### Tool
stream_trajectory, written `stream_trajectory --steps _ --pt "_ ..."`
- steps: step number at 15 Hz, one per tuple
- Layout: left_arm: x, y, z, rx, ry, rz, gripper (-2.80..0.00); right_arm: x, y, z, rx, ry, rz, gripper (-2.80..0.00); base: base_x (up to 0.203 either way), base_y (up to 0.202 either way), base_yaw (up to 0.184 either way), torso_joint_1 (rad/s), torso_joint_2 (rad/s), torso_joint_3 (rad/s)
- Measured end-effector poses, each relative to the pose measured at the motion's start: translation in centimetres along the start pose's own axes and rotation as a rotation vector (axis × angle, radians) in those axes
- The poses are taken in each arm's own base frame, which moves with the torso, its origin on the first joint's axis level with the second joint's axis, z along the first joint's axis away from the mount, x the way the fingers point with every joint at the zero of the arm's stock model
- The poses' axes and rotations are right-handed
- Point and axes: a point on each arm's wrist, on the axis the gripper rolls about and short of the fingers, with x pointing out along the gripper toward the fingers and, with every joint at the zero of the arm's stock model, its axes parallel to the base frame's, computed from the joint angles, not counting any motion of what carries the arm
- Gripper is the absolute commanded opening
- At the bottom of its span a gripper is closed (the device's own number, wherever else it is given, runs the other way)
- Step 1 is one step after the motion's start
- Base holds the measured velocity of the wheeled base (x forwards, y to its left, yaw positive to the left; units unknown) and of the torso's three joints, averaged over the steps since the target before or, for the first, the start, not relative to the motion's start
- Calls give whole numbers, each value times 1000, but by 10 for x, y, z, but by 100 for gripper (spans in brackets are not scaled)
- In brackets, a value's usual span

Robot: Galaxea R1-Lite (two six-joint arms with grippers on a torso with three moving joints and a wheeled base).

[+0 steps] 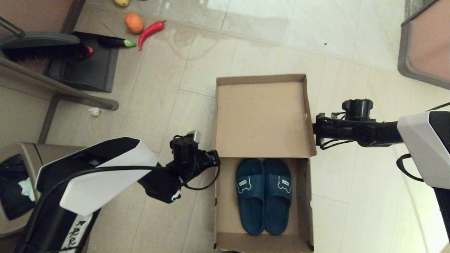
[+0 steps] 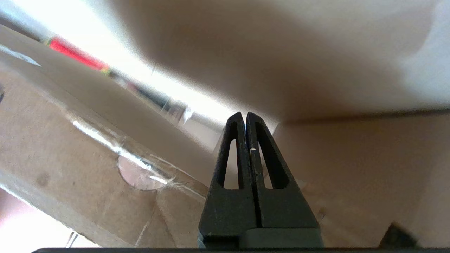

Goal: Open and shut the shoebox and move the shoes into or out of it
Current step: Close the shoe box

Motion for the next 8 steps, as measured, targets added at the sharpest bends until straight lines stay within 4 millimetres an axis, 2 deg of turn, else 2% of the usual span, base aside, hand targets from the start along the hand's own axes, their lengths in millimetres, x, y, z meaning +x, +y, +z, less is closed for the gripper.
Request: stream_trajectory --steps 4,8 --pt "1 -3 -2 2 5 -12 -280 -19 11 5 -15 118 51 -280 0 0 0 0 0 0" --pt "3 -8 7 14 -21 -41 -280 -29 20 6 -28 132 68 -280 0 0 0 0 0 0"
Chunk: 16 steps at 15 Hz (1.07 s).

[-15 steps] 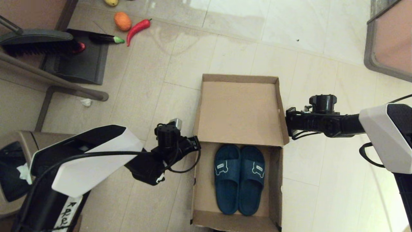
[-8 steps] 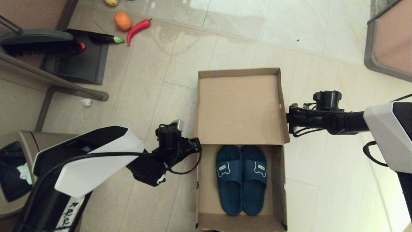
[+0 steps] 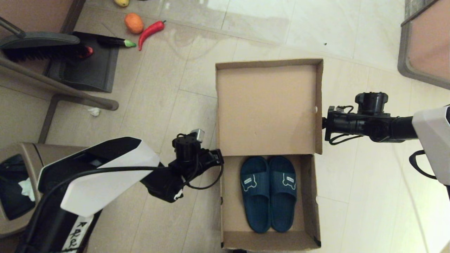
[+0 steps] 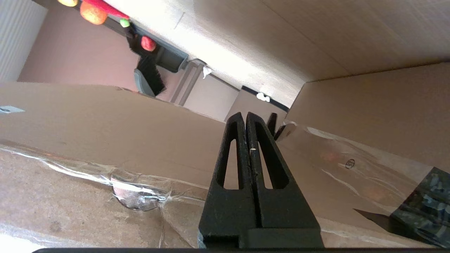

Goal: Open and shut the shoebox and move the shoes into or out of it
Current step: Close the shoe box

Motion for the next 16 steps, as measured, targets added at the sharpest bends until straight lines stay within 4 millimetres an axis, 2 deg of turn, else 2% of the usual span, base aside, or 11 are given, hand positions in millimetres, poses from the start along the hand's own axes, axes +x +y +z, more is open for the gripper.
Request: stream_trajectory --steps 9,12,16 --pt "3 -23 59 23 -116 -58 -280 -11 35 -3 -34 24 52 -280 0 0 0 0 0 0" --pt "4 -29 77 27 -145 -68 -280 -27 50 -1 -25 27 74 -280 0 0 0 0 0 0" --pt "5 -38 99 33 -189 -84 -280 -53 65 -1 -6 113 97 -280 0 0 0 0 0 0"
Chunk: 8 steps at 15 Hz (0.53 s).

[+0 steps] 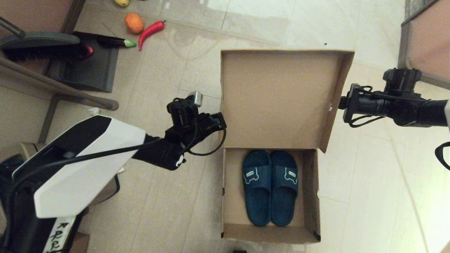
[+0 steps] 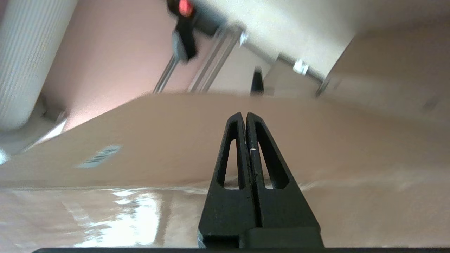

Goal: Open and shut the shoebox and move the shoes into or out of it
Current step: Close the shoe box

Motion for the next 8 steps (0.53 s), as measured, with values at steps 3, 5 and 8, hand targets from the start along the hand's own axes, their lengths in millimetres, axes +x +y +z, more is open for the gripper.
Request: stream_trajectory --steps 3,5,8 --pt "0 -6 7 2 -18 -12 -280 -11 11 -5 3 69 9 -280 0 0 0 0 0 0" --pt "-1 -8 10 3 -26 -13 -280 -13 16 -10 -2 101 11 -280 0 0 0 0 0 0" --pt "-2 -15 12 3 -29 -25 -280 -14 24 -16 23 164 12 -280 0 0 0 0 0 0"
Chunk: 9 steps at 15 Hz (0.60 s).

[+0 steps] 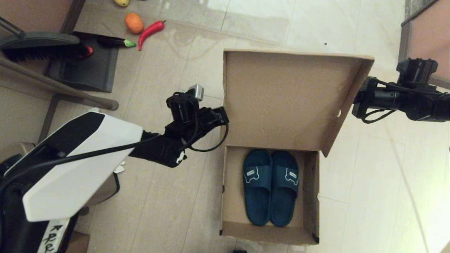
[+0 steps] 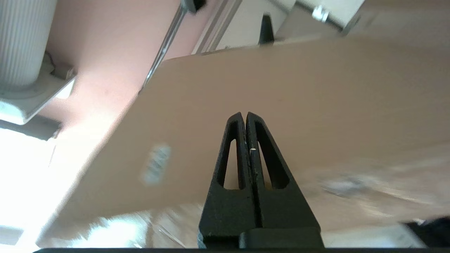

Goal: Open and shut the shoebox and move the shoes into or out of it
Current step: Close the shoe box

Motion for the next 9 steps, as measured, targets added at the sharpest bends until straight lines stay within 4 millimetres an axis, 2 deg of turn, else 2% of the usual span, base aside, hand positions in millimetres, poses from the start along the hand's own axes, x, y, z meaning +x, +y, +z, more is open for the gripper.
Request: stream_trajectory --steps 4,9 --pt "-1 -8 7 2 -13 -16 -280 -1 10 -10 56 48 -2 -280 0 0 0 0 0 0" --pt "-14 -19 24 4 -26 -26 -280 -4 5 -33 117 48 -6 -280 0 0 0 0 0 0"
